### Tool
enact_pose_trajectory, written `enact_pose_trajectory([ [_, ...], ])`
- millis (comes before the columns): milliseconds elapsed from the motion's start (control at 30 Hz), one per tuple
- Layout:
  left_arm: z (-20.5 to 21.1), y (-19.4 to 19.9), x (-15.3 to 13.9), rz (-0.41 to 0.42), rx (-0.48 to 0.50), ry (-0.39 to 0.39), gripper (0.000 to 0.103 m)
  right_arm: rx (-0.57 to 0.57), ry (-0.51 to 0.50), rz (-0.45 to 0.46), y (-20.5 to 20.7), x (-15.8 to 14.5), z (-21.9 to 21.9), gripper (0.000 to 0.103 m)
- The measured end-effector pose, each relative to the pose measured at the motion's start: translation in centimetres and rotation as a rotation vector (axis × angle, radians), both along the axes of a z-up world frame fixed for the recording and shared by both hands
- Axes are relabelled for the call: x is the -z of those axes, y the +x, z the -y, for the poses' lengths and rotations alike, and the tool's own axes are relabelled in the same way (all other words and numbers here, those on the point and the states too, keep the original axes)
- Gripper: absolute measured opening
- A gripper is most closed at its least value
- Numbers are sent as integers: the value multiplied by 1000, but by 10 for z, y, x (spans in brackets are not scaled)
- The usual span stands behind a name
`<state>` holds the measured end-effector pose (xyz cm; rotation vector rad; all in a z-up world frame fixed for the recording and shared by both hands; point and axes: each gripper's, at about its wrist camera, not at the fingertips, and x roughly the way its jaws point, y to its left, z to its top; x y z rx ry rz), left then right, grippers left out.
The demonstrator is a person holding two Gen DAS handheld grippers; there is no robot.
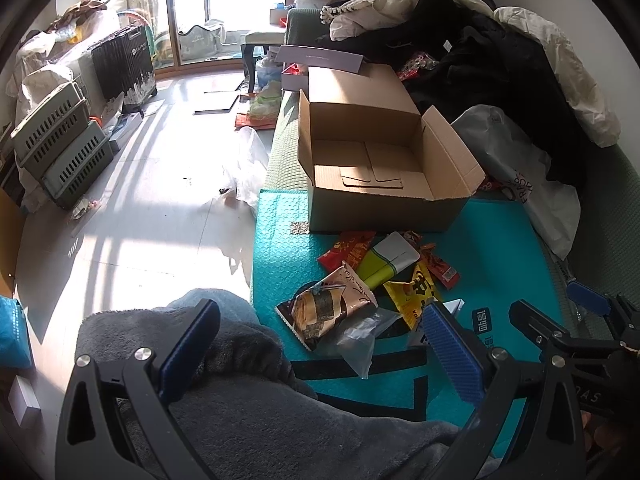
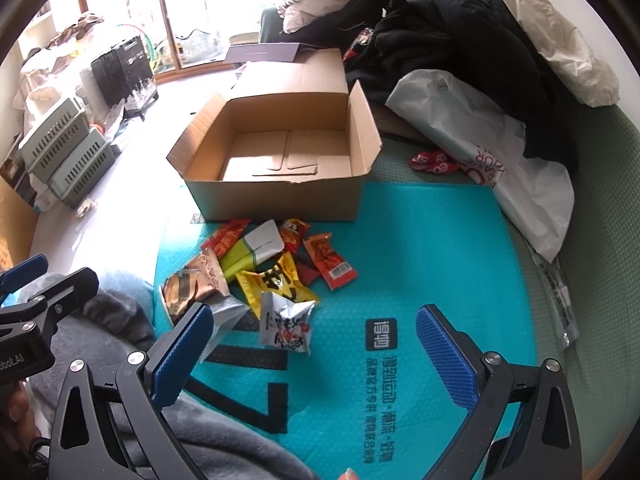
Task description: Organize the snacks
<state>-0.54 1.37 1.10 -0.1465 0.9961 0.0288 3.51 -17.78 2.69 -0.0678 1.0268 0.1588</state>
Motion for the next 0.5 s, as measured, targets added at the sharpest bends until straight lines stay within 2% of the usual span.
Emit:
enact_pose_trajectory([
  [500, 1, 0, -1, 1, 2, -7, 103, -4, -2, 5, 0, 0, -1, 103],
])
